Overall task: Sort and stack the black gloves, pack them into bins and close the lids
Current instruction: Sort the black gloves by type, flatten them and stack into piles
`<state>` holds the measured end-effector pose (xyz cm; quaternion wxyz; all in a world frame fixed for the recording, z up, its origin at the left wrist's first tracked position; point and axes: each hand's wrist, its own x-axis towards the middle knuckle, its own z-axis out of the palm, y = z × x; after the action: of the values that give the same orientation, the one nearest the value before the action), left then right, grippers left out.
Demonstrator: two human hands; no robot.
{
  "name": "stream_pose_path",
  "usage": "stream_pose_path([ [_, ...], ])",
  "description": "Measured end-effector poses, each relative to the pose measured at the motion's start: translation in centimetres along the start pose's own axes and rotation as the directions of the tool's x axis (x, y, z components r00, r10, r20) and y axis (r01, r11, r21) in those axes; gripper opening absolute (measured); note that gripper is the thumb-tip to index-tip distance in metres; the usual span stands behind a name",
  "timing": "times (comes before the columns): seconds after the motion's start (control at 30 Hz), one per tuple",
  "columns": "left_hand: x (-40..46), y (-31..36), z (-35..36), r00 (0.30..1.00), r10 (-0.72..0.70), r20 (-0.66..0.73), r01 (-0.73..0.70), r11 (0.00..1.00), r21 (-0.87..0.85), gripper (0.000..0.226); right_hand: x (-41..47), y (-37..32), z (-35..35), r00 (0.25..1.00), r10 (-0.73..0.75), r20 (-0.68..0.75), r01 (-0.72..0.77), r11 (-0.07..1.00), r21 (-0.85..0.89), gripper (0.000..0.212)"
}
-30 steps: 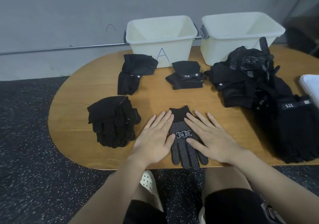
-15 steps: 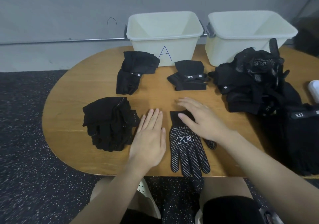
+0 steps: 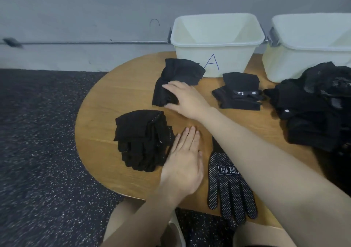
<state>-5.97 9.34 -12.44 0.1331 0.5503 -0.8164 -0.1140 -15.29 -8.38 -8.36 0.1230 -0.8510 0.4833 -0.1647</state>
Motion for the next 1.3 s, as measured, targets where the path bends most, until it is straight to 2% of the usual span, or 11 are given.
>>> stream_pose_path([
  [0.1, 0.1, -0.1, 0.1, 1.0, -0.003, 0.002, 0.003, 1.0, 0.001, 0.062, 0.8, -0.3, 0.1, 0.999, -0.012, -0.042, 0.012, 1.0, 0.004, 0.038],
  [0.2, 0.0, -0.1, 0.0, 1.0, -0.008, 0.005, 0.008, 1.0, -0.008, 0.064, 0.2, -0.1, -0.1, 0.991, 0.011, -0.13, 0.004, 0.993, 0.116, 0.025],
  [0.4, -0.1, -0.1, 0.0, 1.0, -0.014, 0.002, 0.014, 1.0, 0.001, 0.061, -2.5, 0.8, -2.7, 0.975, 0.09, -0.204, -0.035, 0.966, 0.256, 0.025],
  [0.57, -0.1, -0.1, -0.1, 1.0, -0.018, 0.014, 0.017, 1.0, 0.008, 0.063, -6.2, 1.1, -6.2, 0.947, 0.223, -0.233, -0.105, 0.896, 0.431, 0.02],
  [0.63, -0.1, -0.1, -0.2, 1.0, -0.02, 0.02, 0.02, 1.0, 0.007, 0.064, -8.0, 1.3, -7.7, 0.925, 0.283, -0.256, -0.146, 0.882, 0.448, 0.029],
  [0.73, -0.1, -0.1, -0.3, 1.0, -0.019, 0.019, 0.019, 1.0, 0.003, 0.067, -10.6, 1.8, -9.4, 0.894, 0.349, -0.283, -0.191, 0.865, 0.463, 0.024],
  [0.83, -0.1, -0.1, -0.3, 1.0, -0.018, 0.02, 0.018, 1.0, 0.01, 0.063, -13.4, 2.1, -10.9, 0.863, 0.419, -0.282, -0.233, 0.825, 0.514, 0.037],
  [1.0, -0.2, 0.1, -0.6, 0.999, -0.028, 0.016, 0.028, 1.0, -0.01, 0.058, -18.6, 1.2, -12.8, 0.819, 0.491, -0.298, -0.259, 0.779, 0.572, 0.019],
  [1.3, -0.4, 0.1, -0.9, 1.0, -0.004, 0.024, 0.005, 0.999, -0.032, 0.056, -27.8, 0.0, -13.6, 0.7, 0.654, -0.287, -0.295, 0.631, 0.718, 0.025],
])
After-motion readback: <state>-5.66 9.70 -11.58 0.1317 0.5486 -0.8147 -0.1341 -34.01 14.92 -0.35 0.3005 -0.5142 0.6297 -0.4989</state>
